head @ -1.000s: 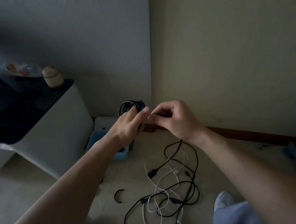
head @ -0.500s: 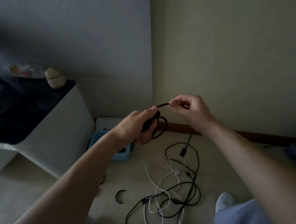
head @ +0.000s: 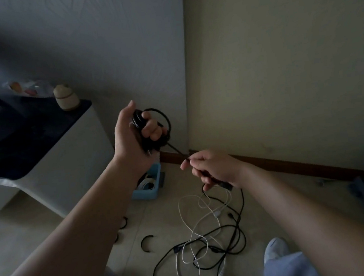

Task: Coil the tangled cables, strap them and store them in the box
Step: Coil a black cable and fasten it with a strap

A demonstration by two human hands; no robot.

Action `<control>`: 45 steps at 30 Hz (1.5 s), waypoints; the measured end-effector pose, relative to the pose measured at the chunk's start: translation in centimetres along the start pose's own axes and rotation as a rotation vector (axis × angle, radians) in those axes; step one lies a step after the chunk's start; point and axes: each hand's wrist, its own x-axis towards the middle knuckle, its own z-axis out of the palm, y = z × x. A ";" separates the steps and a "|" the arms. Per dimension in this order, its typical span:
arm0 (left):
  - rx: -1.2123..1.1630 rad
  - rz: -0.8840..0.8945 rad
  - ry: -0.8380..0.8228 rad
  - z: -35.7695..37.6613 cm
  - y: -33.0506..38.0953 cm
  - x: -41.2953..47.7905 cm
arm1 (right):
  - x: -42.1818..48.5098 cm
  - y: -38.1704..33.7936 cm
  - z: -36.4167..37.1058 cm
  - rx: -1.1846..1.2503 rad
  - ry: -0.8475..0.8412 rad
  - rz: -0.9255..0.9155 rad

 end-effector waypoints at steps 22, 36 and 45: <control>0.916 -0.073 -0.295 -1.0 -5.3 -0.3 | -1.3 -4.1 1.0 0.000 0.498 -0.531; 1.078 -0.259 -0.297 -2.2 -5.0 -1.2 | 1.2 -1.8 2.5 0.061 0.443 -0.241; 1.462 -0.414 0.029 -10.1 -7.8 -2.8 | 4.0 3.5 8.2 -0.340 0.150 0.245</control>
